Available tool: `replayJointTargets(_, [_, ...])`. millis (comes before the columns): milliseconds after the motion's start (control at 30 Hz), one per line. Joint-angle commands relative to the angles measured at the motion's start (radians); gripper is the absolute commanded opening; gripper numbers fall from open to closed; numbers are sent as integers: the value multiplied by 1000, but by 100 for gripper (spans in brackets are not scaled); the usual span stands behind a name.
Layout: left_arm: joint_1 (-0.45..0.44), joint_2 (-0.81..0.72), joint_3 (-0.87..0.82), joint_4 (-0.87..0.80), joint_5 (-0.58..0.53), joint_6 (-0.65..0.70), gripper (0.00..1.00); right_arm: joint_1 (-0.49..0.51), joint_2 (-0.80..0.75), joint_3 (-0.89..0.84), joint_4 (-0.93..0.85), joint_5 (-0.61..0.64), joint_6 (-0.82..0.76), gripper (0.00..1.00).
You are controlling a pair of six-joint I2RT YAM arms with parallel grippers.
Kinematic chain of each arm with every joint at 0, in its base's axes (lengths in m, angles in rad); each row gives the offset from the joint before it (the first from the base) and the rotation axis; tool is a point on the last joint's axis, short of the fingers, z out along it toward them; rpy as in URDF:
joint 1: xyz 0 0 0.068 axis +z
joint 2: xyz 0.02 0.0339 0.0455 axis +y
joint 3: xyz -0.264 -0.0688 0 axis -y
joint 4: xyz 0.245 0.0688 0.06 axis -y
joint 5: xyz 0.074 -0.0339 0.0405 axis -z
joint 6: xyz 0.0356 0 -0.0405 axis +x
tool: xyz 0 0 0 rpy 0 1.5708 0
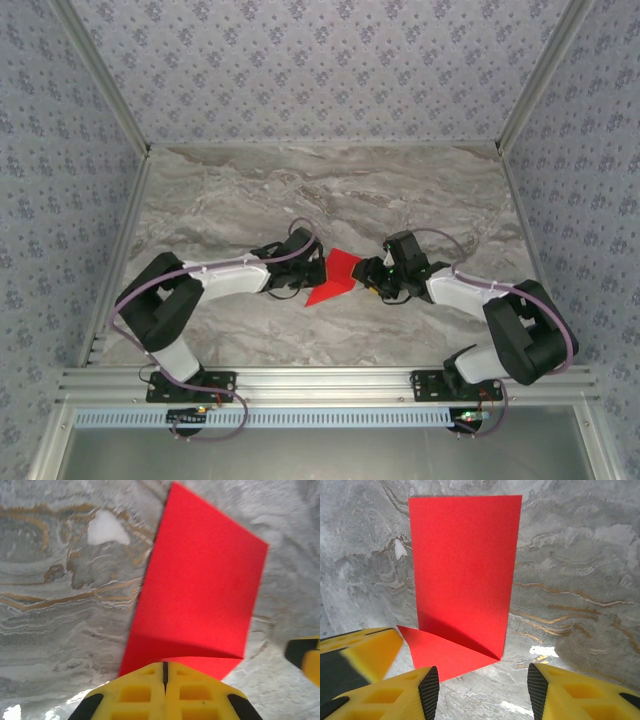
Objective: Fold a paper plane with a square sheet of paper (pick it up from the middle)
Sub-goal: Fourth fold the wing at the center of the table.
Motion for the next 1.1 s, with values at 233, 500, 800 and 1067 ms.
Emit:
replayJointTargets(233, [11,72,15,-63,-61,-86,0,12,33,-13,46,-33,66,50])
replayJointTargets(500, [11,87,-16,-55,-53,-143,0,37,74,-7,96,-31,135,45])
replayJointTargets(800, [10,81,-21,-56,-49,-142,0,53,129,11,155,-39,182,42])
replayJointTargets(1067, [10,49,-13,-70,-49,-123,0,65,190,12,261,-59,232,35])
